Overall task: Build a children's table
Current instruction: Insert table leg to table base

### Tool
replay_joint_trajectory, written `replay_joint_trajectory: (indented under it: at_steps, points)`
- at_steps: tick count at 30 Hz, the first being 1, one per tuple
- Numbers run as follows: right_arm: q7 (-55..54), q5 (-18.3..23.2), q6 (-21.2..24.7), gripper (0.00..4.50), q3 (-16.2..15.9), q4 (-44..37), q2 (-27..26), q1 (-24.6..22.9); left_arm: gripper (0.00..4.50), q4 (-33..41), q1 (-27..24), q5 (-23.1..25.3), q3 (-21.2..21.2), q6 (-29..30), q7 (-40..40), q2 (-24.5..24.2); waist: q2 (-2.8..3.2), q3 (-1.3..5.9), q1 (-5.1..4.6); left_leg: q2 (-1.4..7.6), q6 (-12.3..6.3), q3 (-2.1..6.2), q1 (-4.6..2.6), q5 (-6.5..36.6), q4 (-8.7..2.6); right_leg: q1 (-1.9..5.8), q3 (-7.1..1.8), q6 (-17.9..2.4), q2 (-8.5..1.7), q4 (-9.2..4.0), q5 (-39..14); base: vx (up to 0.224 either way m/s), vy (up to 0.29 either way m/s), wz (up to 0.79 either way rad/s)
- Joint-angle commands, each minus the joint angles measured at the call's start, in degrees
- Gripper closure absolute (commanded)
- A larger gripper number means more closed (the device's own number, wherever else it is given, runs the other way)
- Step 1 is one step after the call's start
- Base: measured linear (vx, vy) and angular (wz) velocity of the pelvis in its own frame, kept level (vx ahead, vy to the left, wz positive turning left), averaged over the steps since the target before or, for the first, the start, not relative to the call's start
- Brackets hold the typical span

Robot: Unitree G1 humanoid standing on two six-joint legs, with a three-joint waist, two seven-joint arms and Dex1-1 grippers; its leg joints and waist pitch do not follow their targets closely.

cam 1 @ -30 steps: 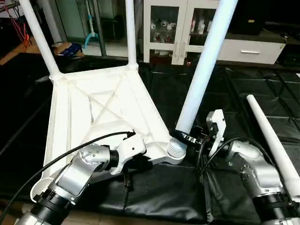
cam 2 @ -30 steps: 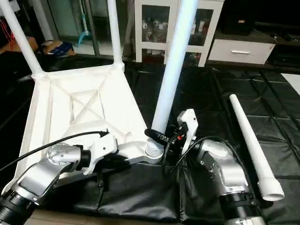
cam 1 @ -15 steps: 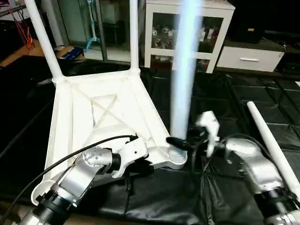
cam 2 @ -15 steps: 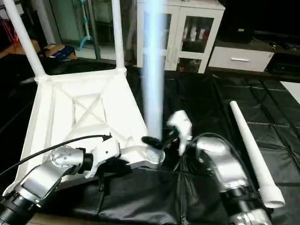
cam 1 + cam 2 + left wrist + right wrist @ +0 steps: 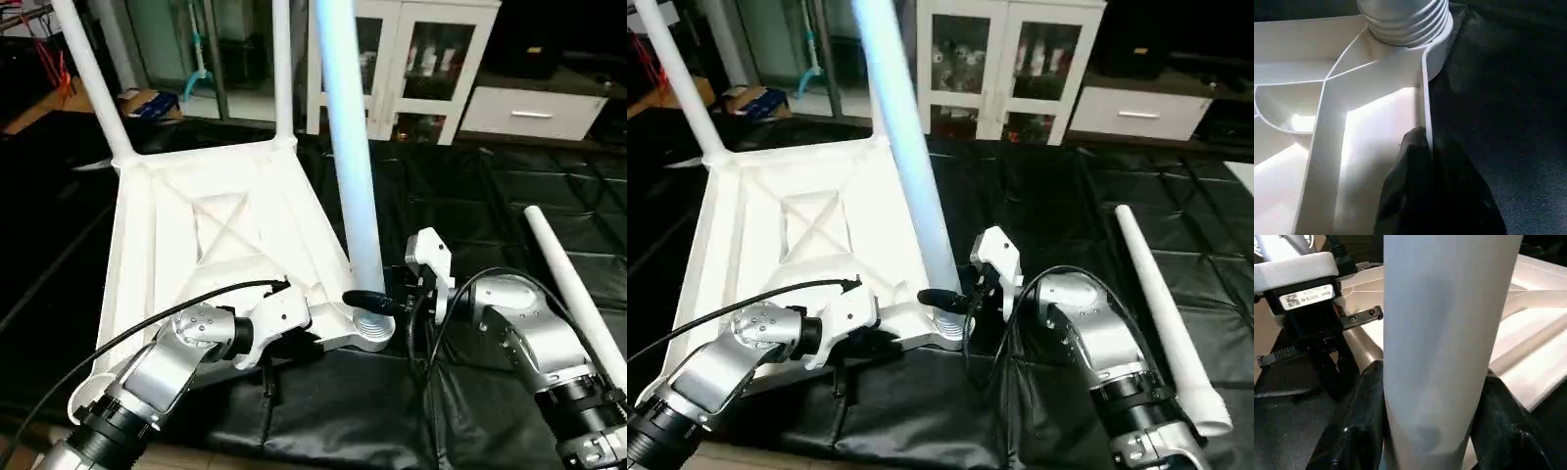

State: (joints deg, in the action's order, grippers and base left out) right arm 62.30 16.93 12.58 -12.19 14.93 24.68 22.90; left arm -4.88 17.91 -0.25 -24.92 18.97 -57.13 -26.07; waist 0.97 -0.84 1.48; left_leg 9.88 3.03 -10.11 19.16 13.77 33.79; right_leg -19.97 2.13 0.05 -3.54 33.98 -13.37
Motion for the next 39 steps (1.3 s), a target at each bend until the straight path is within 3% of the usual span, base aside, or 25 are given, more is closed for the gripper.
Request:
replay_joint_trajectory:
  at_steps: [1, 6, 9, 12, 18, 28, 30, 34, 39]
  points:
    - [0.3, 1.2, 6.9, 2.66, -0.2, 1.8, 0.4, -0.7, 4.49, -2.4, -0.3, 2.2, -1.7, 1.0, -0.3, -1.4, 0.19, 0.61, -0.61, 3.99, 0.16, 1.54, 0.14, 15.1, -5.73, -0.06, -2.96, -12.3, -4.61, -4.61, -12.6, 0.000, 0.000, 0.00]
    - [0.1, 5.8, 11.8, 2.66, 3.3, 0.9, -0.7, 1.5, 4.49, -2.7, 0.0, 2.3, -1.6, 1.0, -0.1, -1.4, 0.17, 1.00, -0.25, 3.94, -0.81, 1.32, 0.33, 9.5, -5.23, 0.30, -2.83, -13.7, -4.60, -3.91, -5.9, 0.000, 0.000, 0.00]
    - [0.1, 6.0, 12.2, 2.66, 3.8, 1.7, -0.7, 1.7, 4.49, -2.6, -0.1, 2.3, -1.5, 1.0, -0.1, -1.4, 0.49, 1.05, -0.06, 3.96, -1.17, 1.22, 0.38, 7.6, -5.03, 0.41, -2.73, -14.4, -4.72, -3.70, -4.0, 0.000, 0.000, 0.00]
    - [0.6, 5.4, 12.8, 2.66, 3.3, 1.9, 0.0, 1.0, 4.49, -2.6, 0.0, 2.3, -1.5, 1.1, -0.2, -1.5, 0.46, 1.11, -0.12, 3.97, -0.92, 1.26, 0.44, 7.6, -5.05, 0.50, -2.58, -14.3, -4.60, -3.62, -3.8, 0.000, 0.000, 0.00]
    - [-0.2, 5.4, 13.6, 2.66, 3.9, 1.3, -0.3, -0.6, 4.49, -2.9, 0.3, 2.1, -1.3, 1.0, -0.2, -1.6, 0.39, 1.27, 0.02, 3.87, -1.98, 1.10, 0.51, 4.5, -4.61, 0.69, -2.54, -15.0, -4.62, -3.13, 1.3, 0.000, 0.000, 0.00]
    - [-5.1, 6.2, 8.0, 2.66, 8.9, 5.1, -3.9, -4.5, 4.49, -2.7, 0.1, 2.0, -1.3, 1.2, -0.5, -1.8, 0.57, 1.12, -0.13, 3.92, -0.77, 1.12, 0.43, 8.3, -4.91, 0.57, -2.60, -14.7, -4.68, -3.57, -3.4, 0.000, 0.000, 0.00]
    - [-7.1, 7.2, 6.7, 2.66, 11.1, 5.6, -5.5, -5.0, 4.49, -2.6, 0.1, 2.0, -1.3, 1.3, -0.6, -1.8, 0.58, 1.15, -0.23, 3.90, -0.66, 1.16, 0.40, 8.4, -4.93, 0.51, -2.59, -14.6, -4.62, -3.55, -3.7, 0.000, 0.000, 0.00]
    - [-7.1, 8.2, 4.6, 2.66, 12.5, 6.1, -6.2, -5.8, 4.49, -2.6, 0.1, 2.0, -1.4, 1.3, -0.6, -1.7, 0.61, 1.09, -0.33, 3.90, -0.51, 1.15, 0.39, 9.6, -5.01, 0.41, -2.58, -14.4, -4.66, -3.76, -5.3, 0.000, 0.000, 0.00]
    - [-6.6, 7.7, 1.2, 2.66, 13.0, 6.3, -6.8, -7.0, 4.49, -2.8, 0.1, 2.0, -1.3, 1.2, -0.5, -1.7, 0.64, 1.20, -0.33, 3.84, -0.94, 1.17, 0.49, 8.1, -4.89, 0.49, -2.54, -14.3, -4.61, -3.57, -3.6, 0.000, 0.000, 0.00]
